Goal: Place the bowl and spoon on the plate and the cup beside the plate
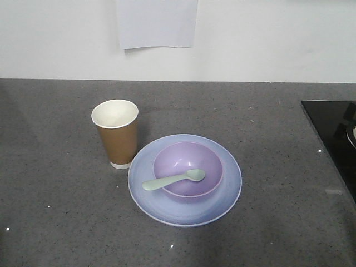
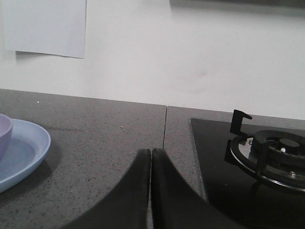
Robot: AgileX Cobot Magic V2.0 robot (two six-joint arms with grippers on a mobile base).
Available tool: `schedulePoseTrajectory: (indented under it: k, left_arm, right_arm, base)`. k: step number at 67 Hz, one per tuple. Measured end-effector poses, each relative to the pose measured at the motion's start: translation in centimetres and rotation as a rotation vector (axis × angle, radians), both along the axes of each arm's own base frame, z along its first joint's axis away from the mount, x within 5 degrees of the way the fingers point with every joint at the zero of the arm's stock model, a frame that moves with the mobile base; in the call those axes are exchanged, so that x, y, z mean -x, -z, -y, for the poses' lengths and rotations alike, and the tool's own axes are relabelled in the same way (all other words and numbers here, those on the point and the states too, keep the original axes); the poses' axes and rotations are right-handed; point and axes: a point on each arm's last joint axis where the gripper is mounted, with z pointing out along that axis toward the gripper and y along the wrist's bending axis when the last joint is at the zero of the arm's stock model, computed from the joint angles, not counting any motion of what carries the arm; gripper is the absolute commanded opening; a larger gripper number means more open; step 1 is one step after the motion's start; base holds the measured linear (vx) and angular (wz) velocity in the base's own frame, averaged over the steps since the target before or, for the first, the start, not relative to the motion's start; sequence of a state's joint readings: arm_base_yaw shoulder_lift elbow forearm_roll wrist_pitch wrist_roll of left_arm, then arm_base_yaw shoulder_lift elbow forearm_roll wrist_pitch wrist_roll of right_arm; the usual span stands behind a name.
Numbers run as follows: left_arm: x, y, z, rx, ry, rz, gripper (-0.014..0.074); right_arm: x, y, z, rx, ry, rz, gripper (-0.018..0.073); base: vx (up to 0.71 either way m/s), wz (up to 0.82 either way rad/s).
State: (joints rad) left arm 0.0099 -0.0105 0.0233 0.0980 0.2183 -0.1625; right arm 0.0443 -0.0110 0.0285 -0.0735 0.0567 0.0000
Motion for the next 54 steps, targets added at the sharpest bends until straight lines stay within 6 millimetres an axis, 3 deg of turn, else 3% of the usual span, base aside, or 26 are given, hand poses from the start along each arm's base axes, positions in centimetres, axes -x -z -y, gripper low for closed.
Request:
schedulePoseTrajectory:
  k: [54]
  left_arm:
    - [0.0,0.0,0.0,0.0,0.0,0.0,-0.0006]
  right_arm:
    - [0.01,0.14,0.02,-0.001,0.003,-0.011,-0.0006]
  base:
    - [0.0,0.0]
